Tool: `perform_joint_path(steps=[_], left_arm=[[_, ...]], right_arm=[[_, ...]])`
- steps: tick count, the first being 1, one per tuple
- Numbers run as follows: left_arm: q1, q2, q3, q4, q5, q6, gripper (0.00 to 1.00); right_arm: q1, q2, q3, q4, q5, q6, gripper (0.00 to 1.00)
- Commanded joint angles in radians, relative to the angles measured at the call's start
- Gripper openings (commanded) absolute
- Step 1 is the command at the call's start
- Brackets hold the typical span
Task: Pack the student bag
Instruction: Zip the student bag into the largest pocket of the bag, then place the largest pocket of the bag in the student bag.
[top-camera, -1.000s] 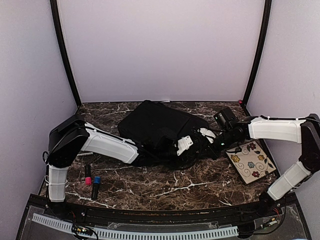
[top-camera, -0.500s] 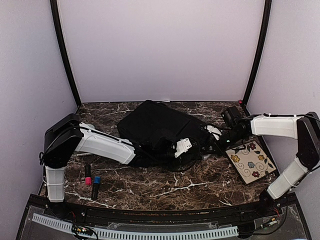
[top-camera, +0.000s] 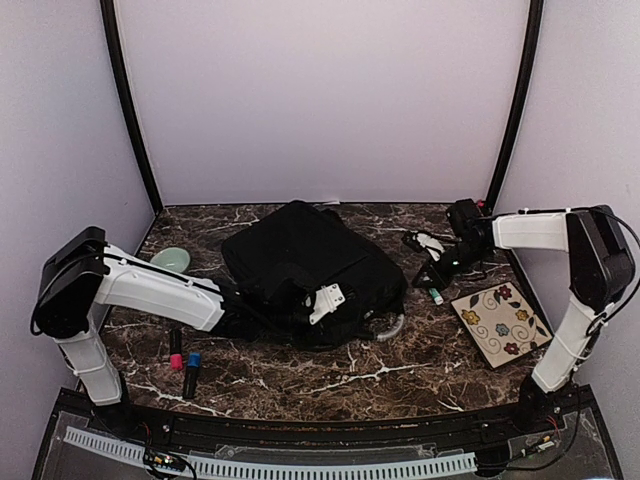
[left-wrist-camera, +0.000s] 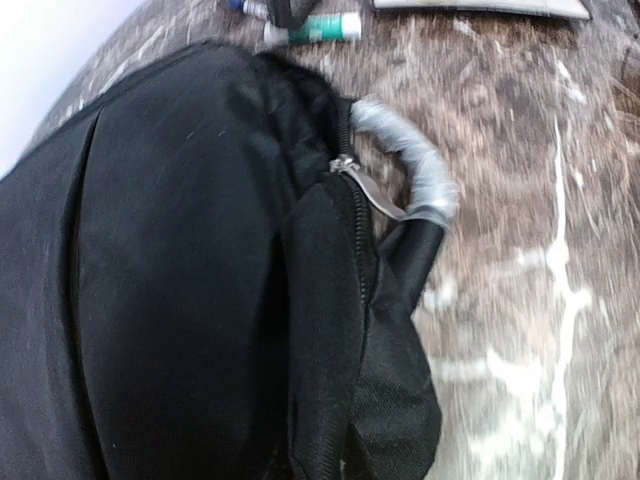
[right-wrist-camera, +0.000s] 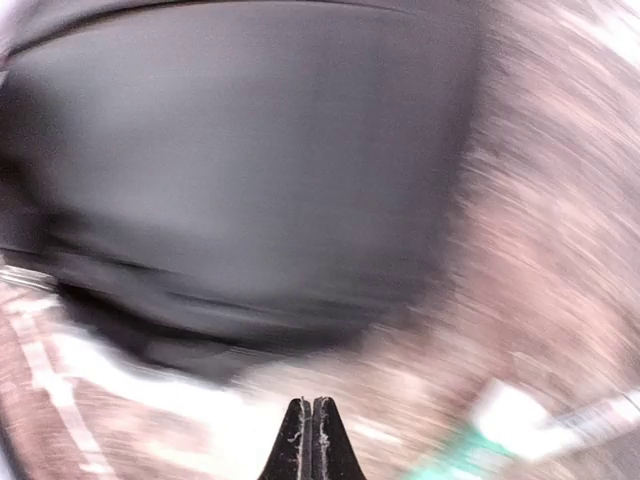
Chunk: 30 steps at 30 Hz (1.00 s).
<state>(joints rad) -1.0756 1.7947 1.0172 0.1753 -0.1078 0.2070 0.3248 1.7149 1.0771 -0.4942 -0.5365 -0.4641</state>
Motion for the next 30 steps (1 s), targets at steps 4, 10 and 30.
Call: perform_joint_path(steps=[4,10,30], left_arm=[[-0.003,-0.154,-0.101,-0.213,-0.140,-0.128,0.00],[-0.003,-0.133,-0.079,-0.174,-0.078,-0.156,0.00],[-0.003,0.020,0.094,-0.109,0.174,-0.289,0.70]], right_arm=[[-0.047,-0.057,-0.027,-0.008,0.105,0.029,0.00],[0.081,-0.205,-0.121,-0.029,0.003,0.105,0.05],[0.291,-0.022,-0.105,0.041,-0.171,0.228,0.34]])
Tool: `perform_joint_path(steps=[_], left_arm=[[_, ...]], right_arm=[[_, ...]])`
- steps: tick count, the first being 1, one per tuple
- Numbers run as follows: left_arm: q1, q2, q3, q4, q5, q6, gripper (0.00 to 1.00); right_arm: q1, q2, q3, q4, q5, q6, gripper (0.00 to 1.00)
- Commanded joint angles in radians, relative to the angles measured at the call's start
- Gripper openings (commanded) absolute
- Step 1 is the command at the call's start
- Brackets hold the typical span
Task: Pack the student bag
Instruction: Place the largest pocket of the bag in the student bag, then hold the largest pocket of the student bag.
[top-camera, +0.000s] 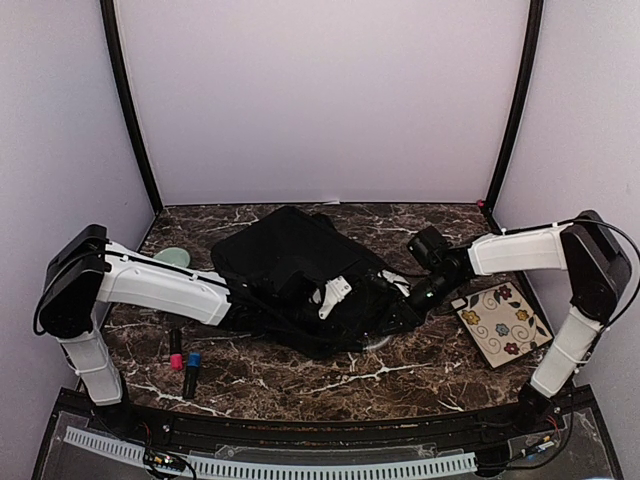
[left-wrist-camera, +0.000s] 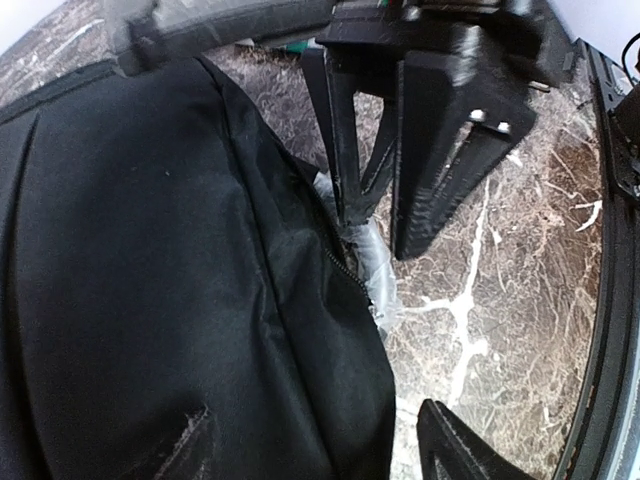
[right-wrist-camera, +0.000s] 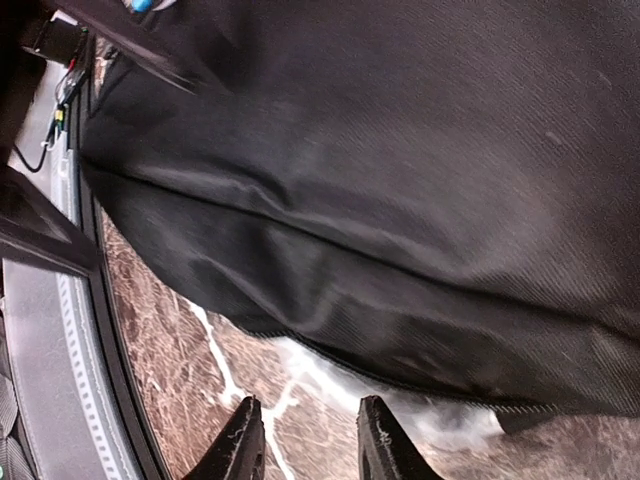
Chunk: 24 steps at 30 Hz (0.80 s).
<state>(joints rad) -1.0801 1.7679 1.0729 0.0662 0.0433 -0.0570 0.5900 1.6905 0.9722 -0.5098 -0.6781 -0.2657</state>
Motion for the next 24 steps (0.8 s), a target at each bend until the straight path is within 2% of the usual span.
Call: perform_joint_path(steps=[1,6,13,16,17,24], left_arm=[[0.002,0.060,0.049,-0.001,0.028,-0.021,0.70],[0.003,0.119,0.105,-0.032,0.041,-0.020,0.67],[0.002,0.179,0.165,-0.050,0.007,-0.042,0.26],[0.002,0.180,0.170,-0.032,0.004,-0.059,0.03],[0.002,0.179,0.168,-0.025,0.004,-0.065,0.00],[0.002,0.157,0.122,0.089,0.036,-0.158,0.00]], right_arm=[[0.031,0.010,-0.004,0.068,-0.026,0.035,0.34],[0.036,0.035,-0.013,0.111,-0.012,0.071,0.35],[0.036,-0.001,-0.051,0.141,0.021,0.095,0.35],[0.036,-0.020,-0.081,0.148,0.028,0.097,0.35],[0.037,-0.024,-0.092,0.157,0.025,0.099,0.35],[0.038,0.004,-0.095,0.206,-0.018,0.116,0.38]])
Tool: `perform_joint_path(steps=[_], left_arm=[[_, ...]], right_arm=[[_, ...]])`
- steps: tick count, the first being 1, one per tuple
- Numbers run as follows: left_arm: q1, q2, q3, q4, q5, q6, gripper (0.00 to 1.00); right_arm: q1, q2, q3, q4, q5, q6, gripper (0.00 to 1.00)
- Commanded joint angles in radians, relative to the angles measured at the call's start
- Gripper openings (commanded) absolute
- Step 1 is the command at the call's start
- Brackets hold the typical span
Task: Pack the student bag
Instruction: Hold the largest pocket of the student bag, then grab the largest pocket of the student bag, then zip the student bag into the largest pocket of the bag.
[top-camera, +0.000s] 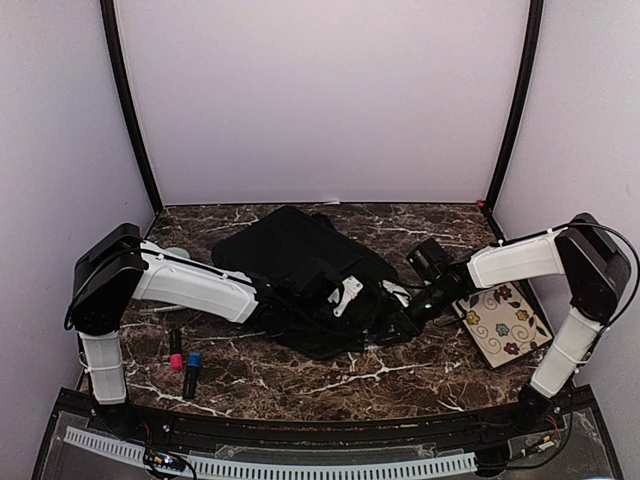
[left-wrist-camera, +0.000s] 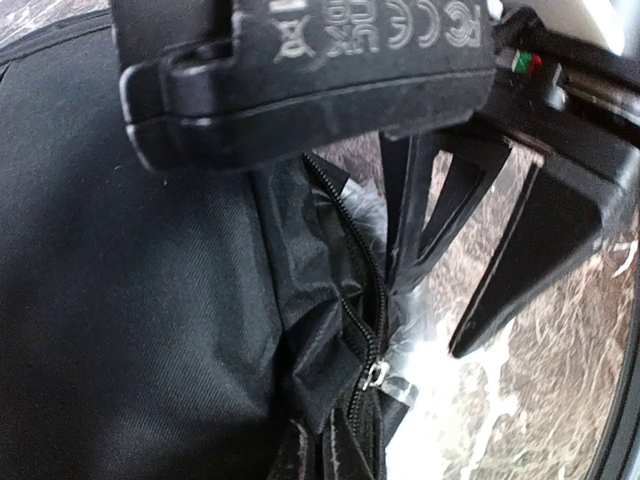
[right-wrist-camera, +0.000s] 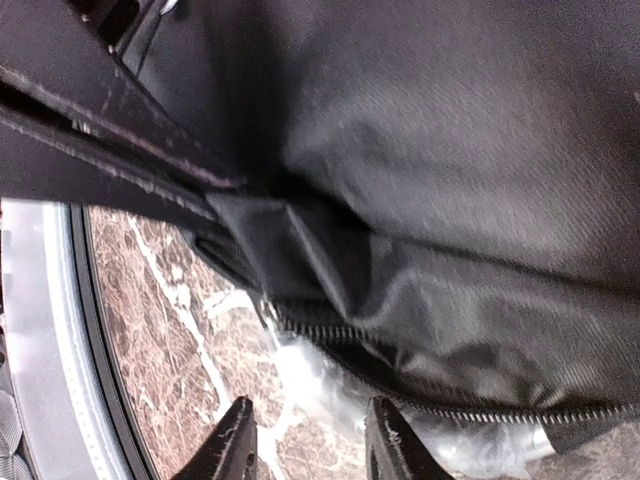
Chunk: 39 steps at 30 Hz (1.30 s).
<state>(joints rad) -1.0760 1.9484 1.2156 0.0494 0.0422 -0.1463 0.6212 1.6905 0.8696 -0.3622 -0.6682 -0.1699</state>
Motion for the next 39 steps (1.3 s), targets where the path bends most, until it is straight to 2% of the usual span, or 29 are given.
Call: perform_joint_path(steps=[1,7,13,17,21,24,31,39], left_arm=[[-0.002,-0.025,-0.024,0.123,0.046,-0.086,0.00],[-0.002,-0.043,-0.053,0.194,0.054,-0.144,0.00],[-0.002,-0.055,-0.064,0.250,0.074,-0.182,0.00],[-0.002,-0.053,-0.062,0.252,0.073,-0.184,0.00],[-0.002,-0.051,-0.062,0.232,0.060,-0.167,0.00],[-0.002,-0.052,-0.058,0.205,0.044,-0.142,0.00],[-0.002,-0.071,-0.064,0.163,0.028,-0.098,0.00],[-0.002,-0.108,-0.100,0.132,0.016,-0.077,0.00]], right_arm=[[0.009,0.010,0.015,0.065,-0.030,0.025,0.39],[0.023,0.056,0.045,0.099,-0.061,0.068,0.46],[0.027,0.025,0.004,0.209,-0.027,0.133,0.43],[0.027,0.004,-0.011,0.273,-0.006,0.163,0.27],[0.026,-0.012,-0.001,0.225,0.005,0.142,0.08],[0.027,-0.038,0.002,0.148,0.030,0.104,0.00],[-0.014,-0.066,0.025,-0.045,0.155,0.004,0.00],[-0.099,-0.043,0.040,-0.082,0.239,-0.022,0.00]])
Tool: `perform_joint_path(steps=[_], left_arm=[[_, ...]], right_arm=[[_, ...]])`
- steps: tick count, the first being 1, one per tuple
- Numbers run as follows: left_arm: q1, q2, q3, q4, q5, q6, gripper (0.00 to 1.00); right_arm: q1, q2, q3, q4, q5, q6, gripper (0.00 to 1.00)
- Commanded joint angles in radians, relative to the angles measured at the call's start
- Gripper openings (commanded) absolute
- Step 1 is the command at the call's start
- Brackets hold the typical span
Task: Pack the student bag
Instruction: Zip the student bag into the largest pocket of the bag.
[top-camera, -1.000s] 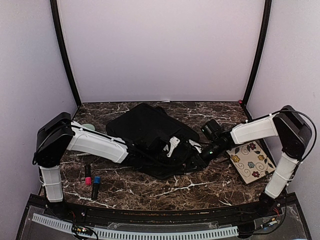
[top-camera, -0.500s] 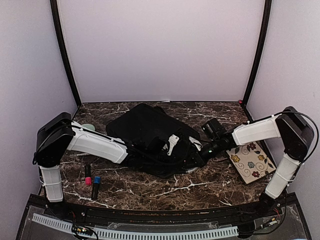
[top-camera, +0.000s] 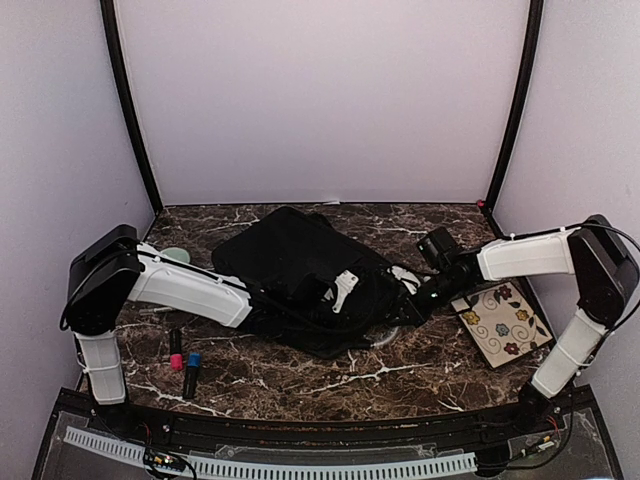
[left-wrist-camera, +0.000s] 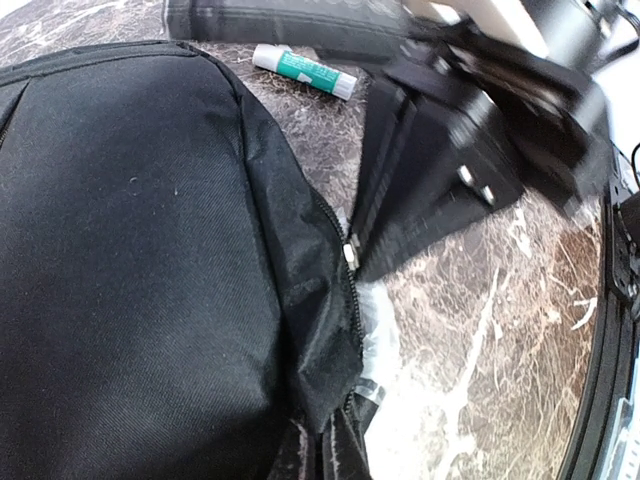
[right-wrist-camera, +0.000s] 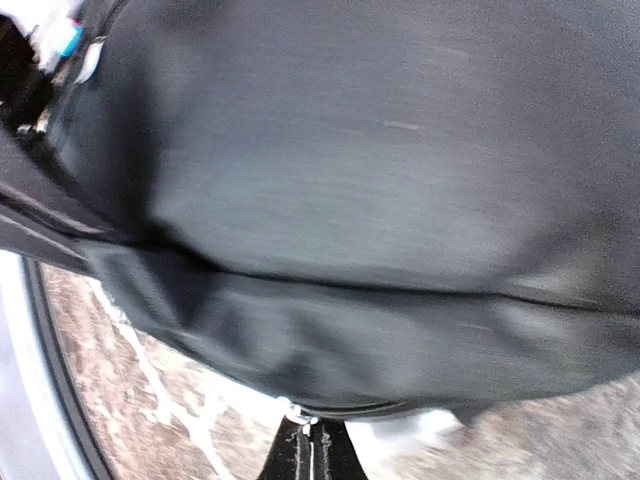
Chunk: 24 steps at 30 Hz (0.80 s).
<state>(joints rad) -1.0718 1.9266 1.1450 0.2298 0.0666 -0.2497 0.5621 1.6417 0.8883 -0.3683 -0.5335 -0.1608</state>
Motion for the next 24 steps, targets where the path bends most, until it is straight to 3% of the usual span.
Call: perform_joint_path(steps=[1,13,18,24], left_arm=[[-0.006,-0.093,-0.036,-0.053,-0.007,0.030,0.00],[-0.007,-0.179,-0.120,-0.109,0.105,0.082,0.00],[-0.012,-0.226,-0.170,-0.139,0.195,0.133,0.00],[-0.023,-0.281,-0.203,-0.215,0.205,0.217,0.00]], right_arm=[[-0.050,0.011,0.029,-0.084,0.117,-0.038,0.00],[-0.164,0.134,0.163,-0.088,0.262,-0.157,0.00],[-0.174,0.183,0.244,-0.079,0.283,-0.291,0.00],[-0.175,0.254,0.344,-0.110,0.280,-0.432,0.00]])
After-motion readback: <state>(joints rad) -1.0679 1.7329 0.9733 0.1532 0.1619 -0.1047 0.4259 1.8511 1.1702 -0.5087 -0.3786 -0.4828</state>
